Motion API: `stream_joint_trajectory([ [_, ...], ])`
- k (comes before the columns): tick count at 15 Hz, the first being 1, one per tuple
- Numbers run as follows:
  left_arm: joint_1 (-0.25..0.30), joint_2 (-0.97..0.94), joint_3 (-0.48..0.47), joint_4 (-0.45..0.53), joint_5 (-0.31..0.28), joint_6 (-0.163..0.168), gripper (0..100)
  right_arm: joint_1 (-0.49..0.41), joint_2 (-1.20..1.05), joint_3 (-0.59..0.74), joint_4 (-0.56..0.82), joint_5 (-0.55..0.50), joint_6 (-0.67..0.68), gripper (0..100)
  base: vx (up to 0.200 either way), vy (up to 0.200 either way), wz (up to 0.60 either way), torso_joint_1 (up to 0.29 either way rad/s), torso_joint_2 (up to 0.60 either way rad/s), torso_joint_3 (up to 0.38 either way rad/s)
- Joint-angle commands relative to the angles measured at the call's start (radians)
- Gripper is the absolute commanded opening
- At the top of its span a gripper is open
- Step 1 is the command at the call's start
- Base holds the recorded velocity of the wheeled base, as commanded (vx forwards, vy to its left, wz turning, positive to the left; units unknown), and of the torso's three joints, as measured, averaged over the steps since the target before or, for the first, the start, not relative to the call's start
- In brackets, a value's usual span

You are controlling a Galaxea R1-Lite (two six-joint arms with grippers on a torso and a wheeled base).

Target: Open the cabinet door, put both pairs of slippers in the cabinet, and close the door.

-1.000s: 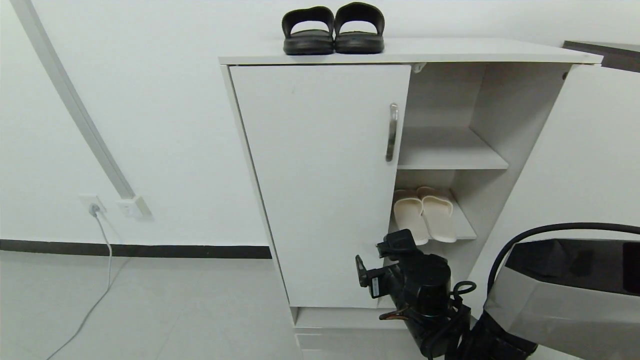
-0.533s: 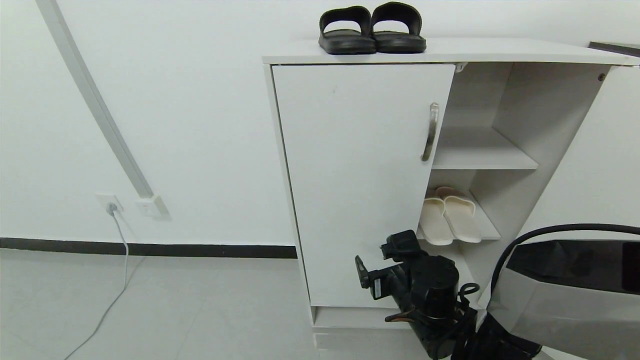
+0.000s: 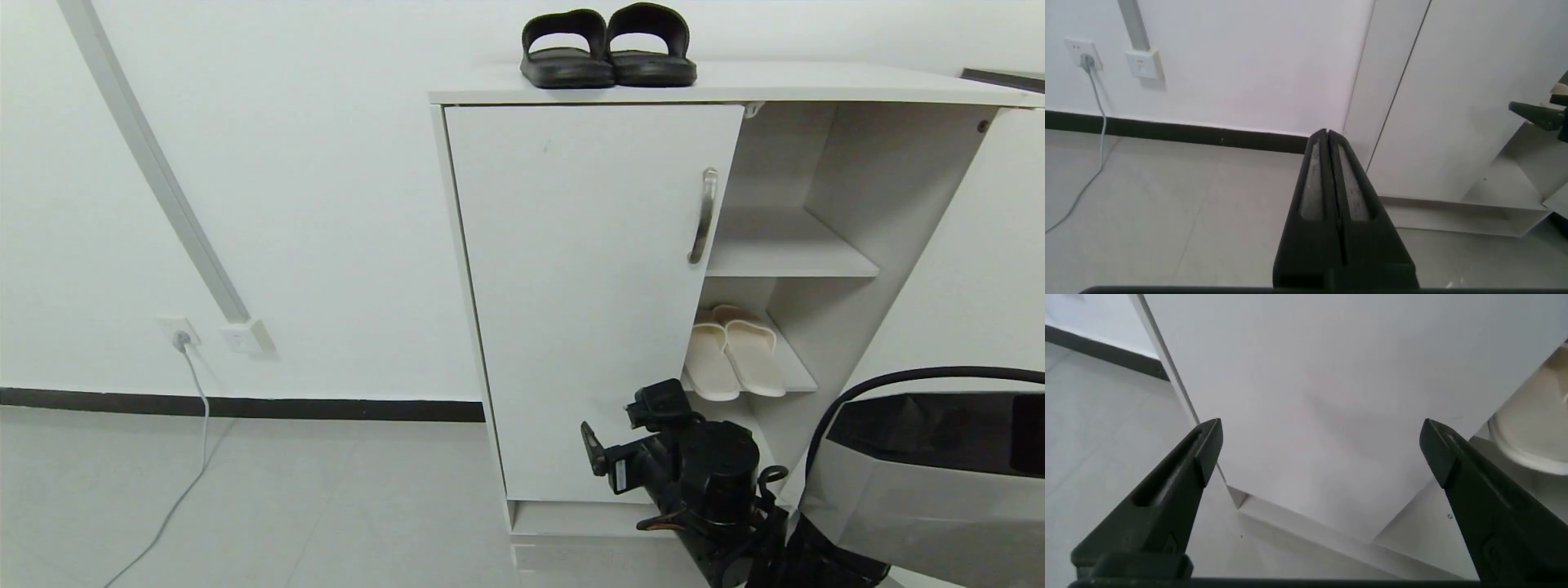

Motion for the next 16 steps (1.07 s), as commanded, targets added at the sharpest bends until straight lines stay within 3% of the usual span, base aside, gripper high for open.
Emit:
stream_joint_trajectory([
  [1, 0.001, 0.002, 0.0, 0.0, 0.0, 0.0, 0, 0.0, 0.002, -0.008, 0.001, 0.001, -0.005, 100, 0.0, 0.0, 0.0, 0.0, 0.0, 0.0],
  [6, 0.001, 0.002, 0.0, 0.0, 0.0, 0.0, 0, 0.0, 0.005, -0.003, 0.0, 0.001, -0.009, 100, 0.0, 0.0, 0.0, 0.001, -0.06, -0.06],
  [9, 0.001, 0.0, 0.0, 0.0, 0.0, 0.0, 0, 0.0, 0.005, -0.003, 0.001, 0.001, -0.009, 100, 0.0, 0.0, 0.0, 0.027, -0.23, -0.347],
  [16, 0.001, 0.0, 0.0, 0.0, 0.0, 0.0, 0, 0.002, 0.014, -0.003, 0.001, 0.001, -0.009, 100, 0.0, 0.0, 0.0, 0.081, -0.5, -0.355],
])
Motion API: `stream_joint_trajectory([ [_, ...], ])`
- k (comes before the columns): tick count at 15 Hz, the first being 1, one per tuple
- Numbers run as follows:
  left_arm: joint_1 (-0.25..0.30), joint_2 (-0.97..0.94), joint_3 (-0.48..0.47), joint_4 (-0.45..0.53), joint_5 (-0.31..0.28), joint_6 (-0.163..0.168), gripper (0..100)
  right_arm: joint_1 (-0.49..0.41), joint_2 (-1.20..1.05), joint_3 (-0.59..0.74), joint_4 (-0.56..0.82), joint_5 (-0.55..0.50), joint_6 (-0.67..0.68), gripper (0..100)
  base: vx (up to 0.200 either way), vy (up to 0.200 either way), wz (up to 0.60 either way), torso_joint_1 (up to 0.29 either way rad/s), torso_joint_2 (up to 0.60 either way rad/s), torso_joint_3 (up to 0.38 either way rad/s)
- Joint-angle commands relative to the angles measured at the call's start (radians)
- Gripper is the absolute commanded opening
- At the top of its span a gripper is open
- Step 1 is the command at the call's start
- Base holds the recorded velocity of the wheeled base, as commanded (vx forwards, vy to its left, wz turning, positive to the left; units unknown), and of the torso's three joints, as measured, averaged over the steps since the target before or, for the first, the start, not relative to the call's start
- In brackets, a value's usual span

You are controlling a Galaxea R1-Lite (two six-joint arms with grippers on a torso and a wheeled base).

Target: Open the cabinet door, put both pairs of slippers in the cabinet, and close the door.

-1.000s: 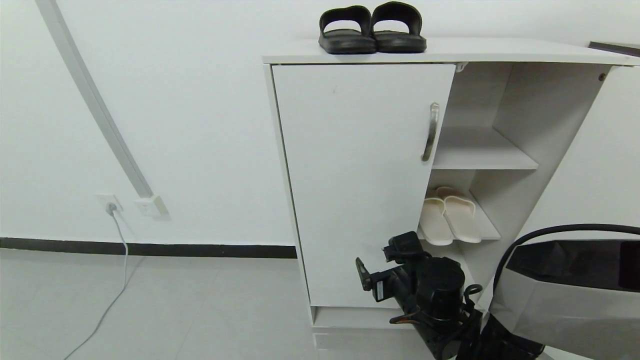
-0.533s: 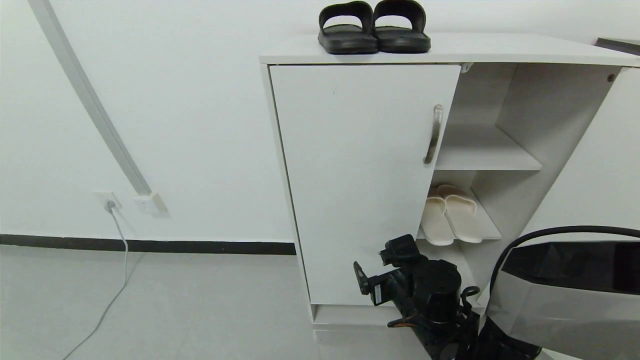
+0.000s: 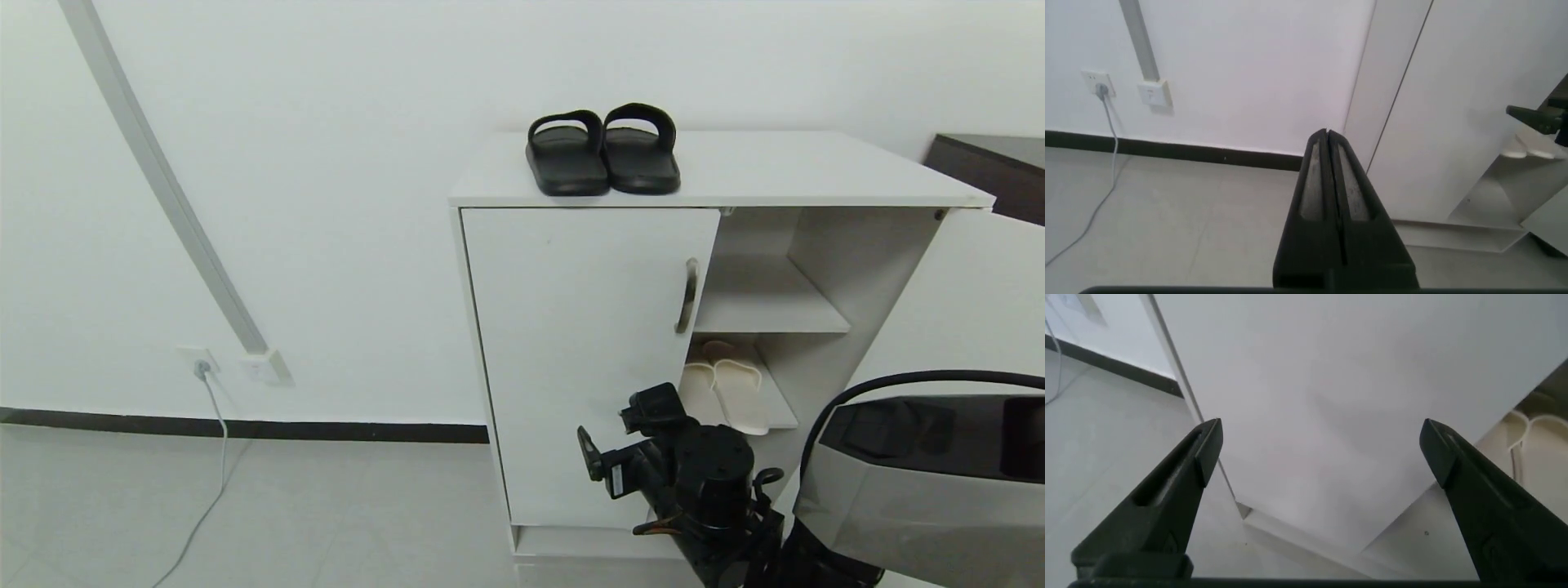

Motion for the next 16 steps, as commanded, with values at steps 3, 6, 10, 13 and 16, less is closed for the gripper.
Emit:
stream_joint_trajectory([
  [3, 0.001, 0.0, 0.0, 0.0, 0.0, 0.0, 0, -0.001, 0.006, 0.002, -0.001, 0.0, 0.0, 100, 0.0, 0.0, 0.0, 0.141, -0.47, -0.326],
  [6, 0.001, 0.0, 0.0, 0.0, 0.0, -0.002, 0, 0.001, 0.008, 0.002, -0.001, 0.0, 0.0, 100, 0.0, 0.0, 0.0, 0.163, -0.49, -0.325],
  [10, 0.001, 0.002, 0.0, 0.0, 0.0, 0.0, 0, 0.001, 0.01, 0.0, -0.001, 0.0, 0.0, 100, 0.0, 0.0, 0.0, 0.185, -0.5, -0.311],
  [13, 0.001, 0.0, 0.0, 0.0, 0.0, 0.0, 0, 0.001, 0.013, -0.001, -0.003, 0.0, -0.006, 100, 0.0, 0.0, 0.0, 0.212, -0.52, -0.32],
  [16, 0.001, 0.002, 0.0, 0.0, 0.0, 0.0, 0, 0.001, 0.014, 0.002, -0.017, 0.0, -0.006, 100, 0.0, 0.0, 0.0, 0.229, -0.54, -0.32],
])
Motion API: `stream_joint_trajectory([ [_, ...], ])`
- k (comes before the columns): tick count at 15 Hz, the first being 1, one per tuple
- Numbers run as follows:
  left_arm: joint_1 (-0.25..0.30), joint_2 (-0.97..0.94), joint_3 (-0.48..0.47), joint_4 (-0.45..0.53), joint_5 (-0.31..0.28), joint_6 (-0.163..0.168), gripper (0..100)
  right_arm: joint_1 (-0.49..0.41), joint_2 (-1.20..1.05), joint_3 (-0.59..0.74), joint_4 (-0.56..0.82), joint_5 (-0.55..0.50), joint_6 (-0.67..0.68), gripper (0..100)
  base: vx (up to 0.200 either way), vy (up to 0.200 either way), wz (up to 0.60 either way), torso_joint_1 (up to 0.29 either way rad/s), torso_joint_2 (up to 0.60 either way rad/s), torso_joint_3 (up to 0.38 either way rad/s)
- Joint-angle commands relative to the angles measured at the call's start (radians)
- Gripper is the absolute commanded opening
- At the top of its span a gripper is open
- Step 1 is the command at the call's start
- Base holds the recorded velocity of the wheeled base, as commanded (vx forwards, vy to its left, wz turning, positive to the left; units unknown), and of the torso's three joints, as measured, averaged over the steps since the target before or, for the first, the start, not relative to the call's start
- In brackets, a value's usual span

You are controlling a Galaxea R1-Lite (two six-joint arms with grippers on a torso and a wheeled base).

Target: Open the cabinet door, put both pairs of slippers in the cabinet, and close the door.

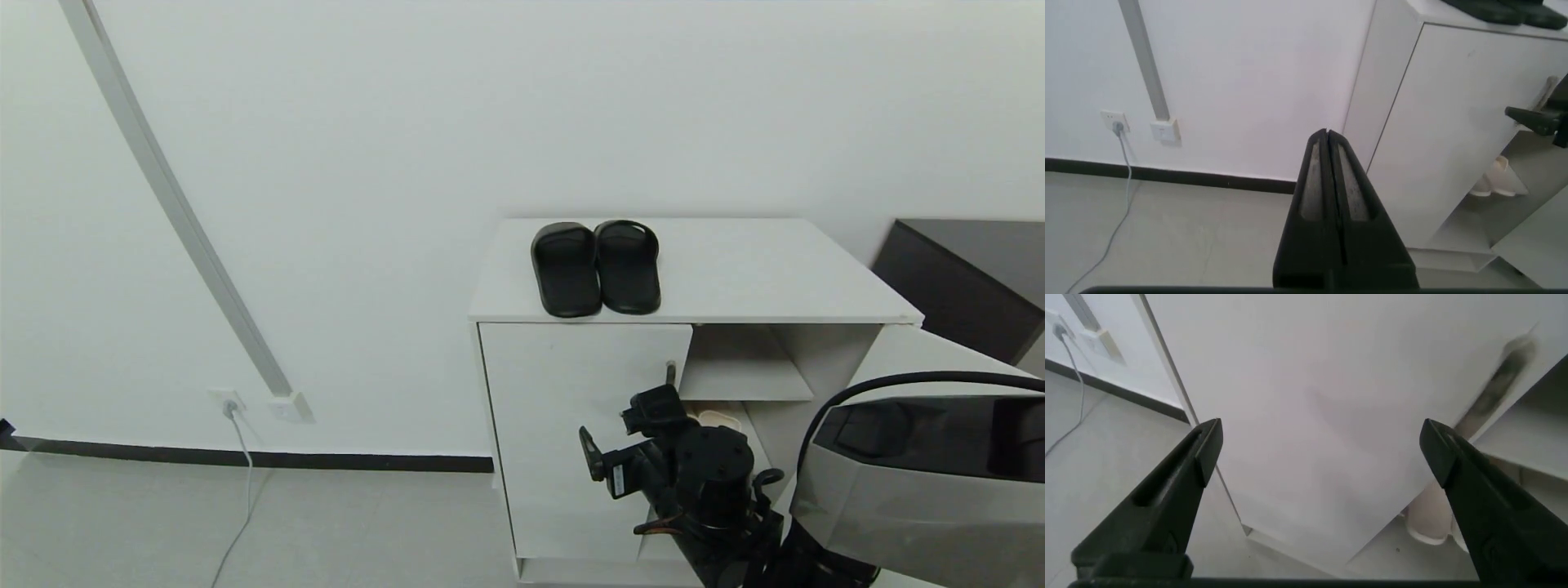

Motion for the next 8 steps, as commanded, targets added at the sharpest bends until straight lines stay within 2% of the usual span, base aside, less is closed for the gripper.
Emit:
stream_joint_trajectory([
  [1, 0.0, 0.0, 0.0, 0.0, 0.0, 0.0, 0, 0.0, 0.002, 0.002, -0.003, 0.0, 0.0, 100, 0.0, 0.0, 0.0, 0.246, -0.54, -0.31],
  [6, 0.0, 0.002, 0.0, 0.0, 0.0, 0.0, 0, 0.002, 0.013, 0.002, -0.031, 0.0, -0.002, 100, 0.0, 0.0, 0.0, 0.263, -0.59, -0.335],
  [8, 0.0, 0.002, 0.0, 0.0, 0.0, 0.0, 0, 0.002, 0.045, -0.001, -0.069, 0.0, -0.052, 100, 0.0, 0.0, 0.0, 0.171, -0.4, -0.205],
])
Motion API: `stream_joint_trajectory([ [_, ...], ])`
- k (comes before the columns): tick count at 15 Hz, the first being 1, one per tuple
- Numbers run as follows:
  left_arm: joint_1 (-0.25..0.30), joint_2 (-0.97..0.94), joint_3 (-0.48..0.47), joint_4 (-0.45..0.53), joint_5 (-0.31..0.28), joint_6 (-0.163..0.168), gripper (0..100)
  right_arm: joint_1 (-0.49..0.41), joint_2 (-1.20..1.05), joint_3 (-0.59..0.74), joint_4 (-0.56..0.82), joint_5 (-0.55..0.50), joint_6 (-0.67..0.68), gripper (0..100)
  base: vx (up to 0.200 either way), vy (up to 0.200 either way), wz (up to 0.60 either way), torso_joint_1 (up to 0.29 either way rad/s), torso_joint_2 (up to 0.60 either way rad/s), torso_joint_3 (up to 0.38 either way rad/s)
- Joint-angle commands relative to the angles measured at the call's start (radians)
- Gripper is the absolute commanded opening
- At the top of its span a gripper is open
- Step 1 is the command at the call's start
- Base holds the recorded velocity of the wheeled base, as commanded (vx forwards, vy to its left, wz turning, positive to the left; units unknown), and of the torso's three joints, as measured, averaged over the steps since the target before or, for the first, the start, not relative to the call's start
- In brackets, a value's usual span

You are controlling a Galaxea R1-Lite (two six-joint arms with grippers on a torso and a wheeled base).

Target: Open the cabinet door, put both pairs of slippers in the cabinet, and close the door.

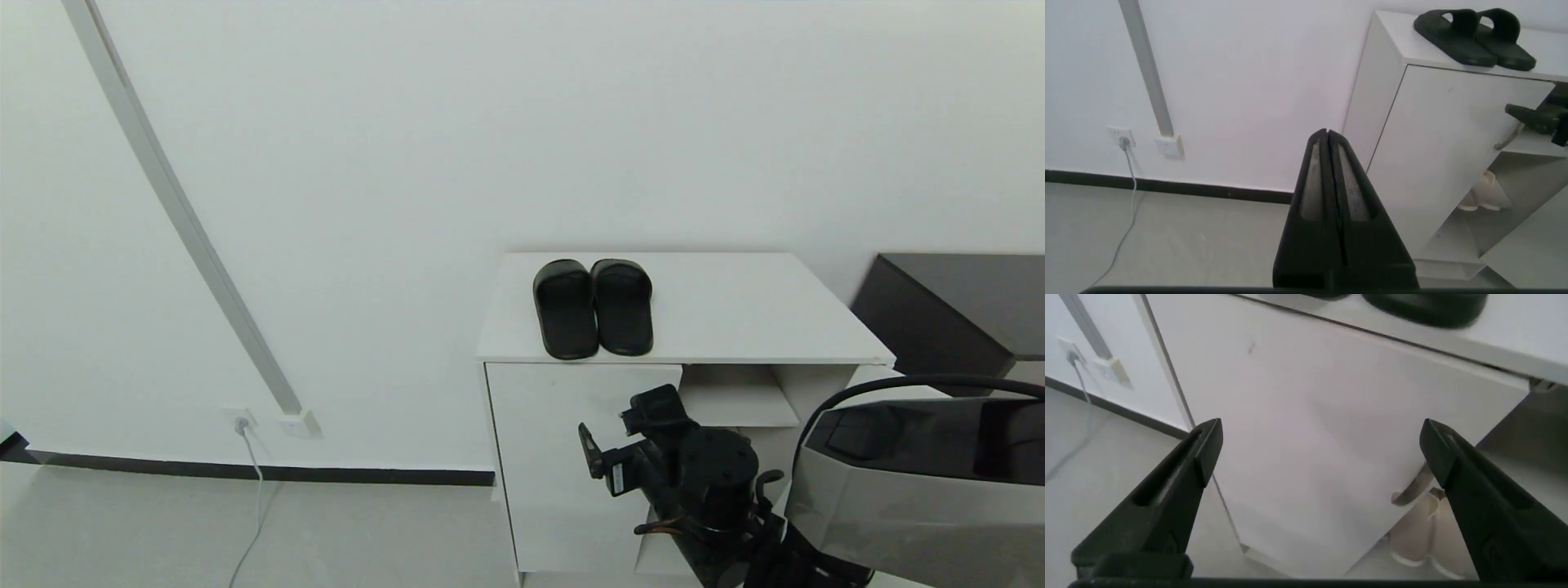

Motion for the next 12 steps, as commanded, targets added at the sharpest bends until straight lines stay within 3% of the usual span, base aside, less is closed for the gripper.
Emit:
stream_joint_trajectory([
  [1, 0.0, 0.002, 0.001, 0.0, -0.001, 0.0, 0, 0.001, 0.032, -0.003, -0.005, 0.0, -0.018, 100, 0.0, 0.0, 0.0, 0.041, -0.08, -0.056],
  [4, 0.0, 0.002, 0.0, 0.0, -0.005, 0.017, 0, 0.001, -0.033, -0.031, 0.002, 0.0, -0.061, 100, 0.0, 0.0, 0.0, 0.0, 0.0, 0.0],
  [6, 0.0, 0.002, 0.001, 0.0, -0.007, 0.029, 0, 0.039, -0.153, -0.07, 0.189, 0.0, -0.055, 100, 0.0, 0.0, 0.0, 0.0, 0.0, 0.0],
  [8, 0.0, 0.002, 0.001, 0.0, -0.007, 0.029, 0, 0.03, -0.209, -0.23, 0.482, -0.021, 0.045, 100, 0.0, 0.0, 0.0, 0.0, 0.0, 0.0],
  [9, 0.0, 0.002, 0.001, 0.0, -0.007, 0.029, 0, 0.027, -0.215, -0.319, 0.619, -0.08, 0.083, 100, 0.0, 0.0, 0.0, 0.0, 0.0, 0.0],
  [11, 0.0, 0.0, 0.001, 0.0, -0.005, 0.027, 0, 0.015, -0.218, -0.478, 0.795, -0.169, 0.089, 100, 0.0, 0.0, 0.0, 0.0, 0.0, 0.0],
  [12, 0.0, 0.0, 0.001, 0.0, -0.007, 0.03, 0, 0.015, -0.217, -0.541, 0.817, -0.172, 0.091, 100, 0.0, 0.0, 0.0, 0.0, 0.0, 0.0],
])
